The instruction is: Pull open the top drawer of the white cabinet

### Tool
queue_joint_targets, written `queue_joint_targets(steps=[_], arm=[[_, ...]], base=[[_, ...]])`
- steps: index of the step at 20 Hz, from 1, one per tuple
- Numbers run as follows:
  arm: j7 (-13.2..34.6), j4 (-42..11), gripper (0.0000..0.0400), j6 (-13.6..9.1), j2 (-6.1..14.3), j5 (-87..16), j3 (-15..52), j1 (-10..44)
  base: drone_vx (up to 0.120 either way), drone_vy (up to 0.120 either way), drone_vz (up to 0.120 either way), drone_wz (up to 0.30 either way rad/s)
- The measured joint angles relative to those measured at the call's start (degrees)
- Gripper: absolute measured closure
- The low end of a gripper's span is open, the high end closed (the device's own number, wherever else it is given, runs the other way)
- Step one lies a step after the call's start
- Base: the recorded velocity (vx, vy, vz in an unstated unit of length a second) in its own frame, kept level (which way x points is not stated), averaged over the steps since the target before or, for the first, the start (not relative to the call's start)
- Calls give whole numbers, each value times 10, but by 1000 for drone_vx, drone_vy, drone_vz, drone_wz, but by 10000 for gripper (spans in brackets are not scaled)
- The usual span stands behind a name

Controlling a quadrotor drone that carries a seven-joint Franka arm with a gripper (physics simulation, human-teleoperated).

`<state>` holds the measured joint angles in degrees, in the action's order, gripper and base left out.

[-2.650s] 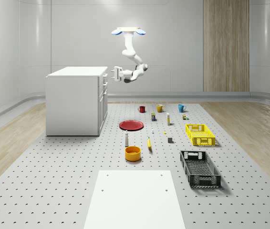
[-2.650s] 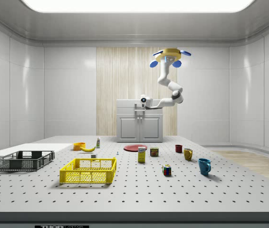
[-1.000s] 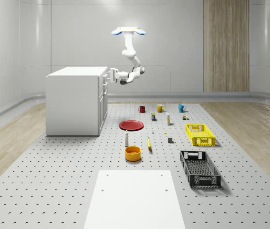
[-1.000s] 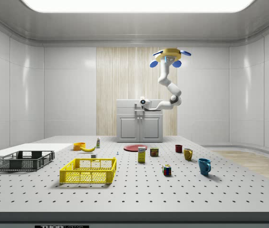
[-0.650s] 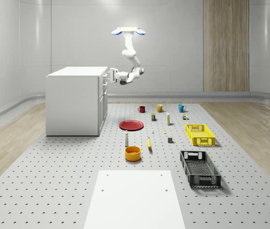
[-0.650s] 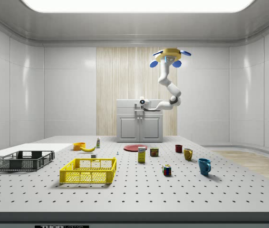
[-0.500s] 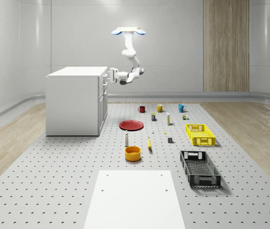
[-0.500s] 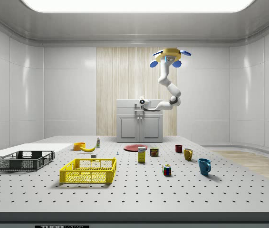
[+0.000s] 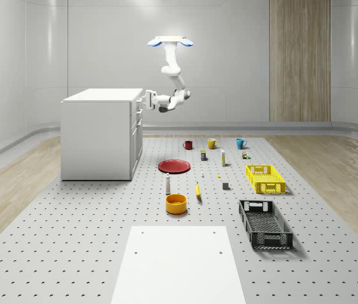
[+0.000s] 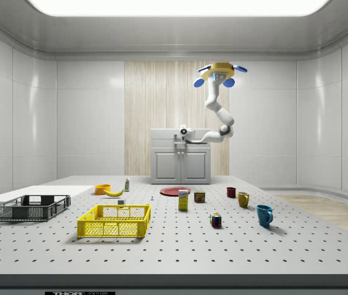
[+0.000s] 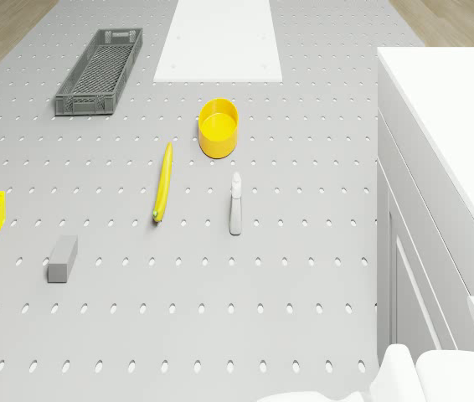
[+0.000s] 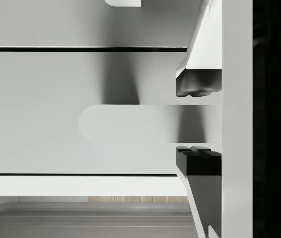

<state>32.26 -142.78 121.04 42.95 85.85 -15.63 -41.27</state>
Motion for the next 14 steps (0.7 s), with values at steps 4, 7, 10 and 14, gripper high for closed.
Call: queue_joint_targets(steps=[4, 7, 10, 14], arm=[[21, 2, 261, -5, 0, -2, 7, 9], [-12, -1, 279, -11, -3, 4, 7, 16], [-4, -3, 287, -20, 1, -1, 6, 25], [4, -8, 290, -35, 10, -13, 0, 38]], base=[[0, 0, 0, 0], [0, 0, 0, 0], [0, 0, 0, 0], [0, 0, 0, 0]])
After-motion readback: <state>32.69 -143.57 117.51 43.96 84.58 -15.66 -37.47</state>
